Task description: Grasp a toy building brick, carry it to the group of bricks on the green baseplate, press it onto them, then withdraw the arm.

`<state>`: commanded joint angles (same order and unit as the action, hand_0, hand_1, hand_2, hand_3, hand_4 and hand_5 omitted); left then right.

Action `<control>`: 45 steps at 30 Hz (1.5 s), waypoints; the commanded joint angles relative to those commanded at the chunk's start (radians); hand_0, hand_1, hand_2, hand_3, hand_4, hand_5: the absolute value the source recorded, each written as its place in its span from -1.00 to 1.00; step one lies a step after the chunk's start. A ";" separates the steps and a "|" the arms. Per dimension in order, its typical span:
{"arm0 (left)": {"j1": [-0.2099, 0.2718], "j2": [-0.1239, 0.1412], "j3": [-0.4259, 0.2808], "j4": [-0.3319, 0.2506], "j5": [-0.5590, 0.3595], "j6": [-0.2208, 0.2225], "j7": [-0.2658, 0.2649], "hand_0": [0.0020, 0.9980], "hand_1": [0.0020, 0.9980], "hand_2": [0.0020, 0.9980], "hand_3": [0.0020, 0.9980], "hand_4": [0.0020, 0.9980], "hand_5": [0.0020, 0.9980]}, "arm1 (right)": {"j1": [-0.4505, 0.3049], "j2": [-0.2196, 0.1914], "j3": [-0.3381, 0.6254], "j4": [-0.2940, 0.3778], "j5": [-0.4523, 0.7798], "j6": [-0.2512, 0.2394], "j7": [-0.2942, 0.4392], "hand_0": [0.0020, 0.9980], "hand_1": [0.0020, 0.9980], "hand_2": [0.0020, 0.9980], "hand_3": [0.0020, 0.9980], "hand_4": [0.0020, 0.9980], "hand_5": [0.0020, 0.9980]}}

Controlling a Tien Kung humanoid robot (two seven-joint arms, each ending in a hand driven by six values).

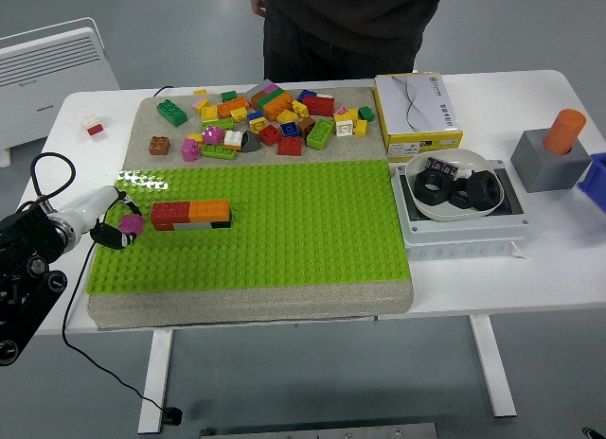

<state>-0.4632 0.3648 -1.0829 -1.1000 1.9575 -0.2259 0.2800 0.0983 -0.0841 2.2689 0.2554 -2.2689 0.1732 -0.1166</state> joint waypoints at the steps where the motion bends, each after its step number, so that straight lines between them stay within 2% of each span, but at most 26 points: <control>1: -0.001 0.001 -0.001 -0.002 0.000 0.002 -0.001 1.00 0.93 0.83 -0.06 0.30 -1.00 | 0.000 0.000 0.000 0.000 0.000 0.000 0.000 0.35 0.26 0.35 0.39 0.40 0.97; 3: -0.003 0.003 -0.002 -0.006 -0.003 0.007 -0.004 1.00 0.93 0.83 -0.06 0.30 -1.00 | -0.001 0.000 0.000 0.000 0.000 0.000 0.000 0.35 0.26 0.35 0.39 0.40 0.97; 4: -0.004 0.004 -0.002 -0.008 -0.003 0.009 -0.004 0.99 0.88 0.75 -0.21 0.42 -1.00 | -0.001 0.000 0.000 0.000 0.000 0.001 -0.001 0.35 0.26 0.35 0.39 0.40 0.97; 9: -0.012 0.006 -0.001 -0.015 -0.010 0.018 -0.003 0.99 0.88 0.75 -0.21 0.42 -1.00 | 0.000 0.000 0.000 0.001 0.000 0.001 -0.001 0.35 0.26 0.35 0.39 0.40 0.97; 10: -0.013 0.006 -0.001 -0.015 -0.011 0.020 -0.002 0.98 0.85 0.70 -0.25 0.31 -1.00 | 0.000 0.000 0.000 0.001 0.000 0.001 -0.001 0.34 0.26 0.35 0.39 0.39 0.96; 15: -0.015 0.007 -0.002 -0.019 -0.014 0.020 0.006 0.98 0.85 0.70 -0.25 0.31 -1.00 | -0.001 0.001 0.000 0.001 0.000 0.001 -0.001 0.34 0.26 0.35 0.39 0.39 0.96; 16: -0.017 0.009 -0.004 -0.023 -0.015 0.019 0.008 0.96 0.84 0.68 -0.32 0.27 -1.00 | -0.001 0.001 0.000 0.001 0.000 0.001 -0.001 0.34 0.26 0.35 0.39 0.39 0.96; 23: -0.024 0.020 -0.005 -0.075 -0.025 -0.007 0.045 0.94 0.83 0.66 -0.36 0.22 -1.00 | -0.003 -0.001 0.000 0.002 0.000 0.002 -0.002 0.34 0.26 0.35 0.39 0.40 0.95; 26: -0.027 0.009 -0.026 -0.109 -0.025 -0.034 0.081 0.94 0.83 0.66 -0.36 0.22 -1.00 | -0.003 -0.003 0.000 0.004 0.000 0.003 -0.003 0.34 0.26 0.35 0.39 0.40 0.95; 29: -0.026 -0.024 -0.068 -0.134 -0.017 -0.051 0.121 0.90 0.81 0.63 -0.39 0.19 -1.00 | -0.005 -0.006 0.000 0.005 0.000 0.005 -0.004 0.34 0.26 0.35 0.39 0.40 0.95; 32: -0.022 -0.080 -0.122 -0.161 -0.006 -0.055 0.165 0.90 0.81 0.63 -0.39 0.19 -1.00 | -0.008 -0.009 0.000 0.005 0.000 0.006 -0.005 0.34 0.26 0.35 0.39 0.40 0.95; 35: -0.011 -0.141 -0.151 -0.199 0.012 -0.042 0.199 0.89 0.79 0.61 -0.40 0.15 -1.00 | -0.011 -0.012 0.000 0.004 0.000 0.006 -0.005 0.34 0.26 0.35 0.39 0.40 0.95; 40: -0.003 -0.223 -0.129 -0.252 0.046 -0.011 0.245 0.87 0.78 0.60 -0.43 0.11 -1.00 | -0.015 -0.015 0.000 0.002 0.000 0.005 -0.006 0.34 0.27 0.35 0.39 0.40 0.94; 45: 0.013 -0.262 -0.074 -0.327 0.085 0.024 0.280 0.87 0.78 0.60 -0.43 0.11 -1.00 | -0.019 -0.018 0.000 0.000 0.000 0.004 -0.008 0.34 0.27 0.35 0.39 0.40 0.94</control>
<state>-0.4502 0.1030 -1.1570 -1.4266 2.0428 -0.2014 0.5602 0.0796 -0.1016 2.2689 0.2553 -2.2689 0.1774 -0.1246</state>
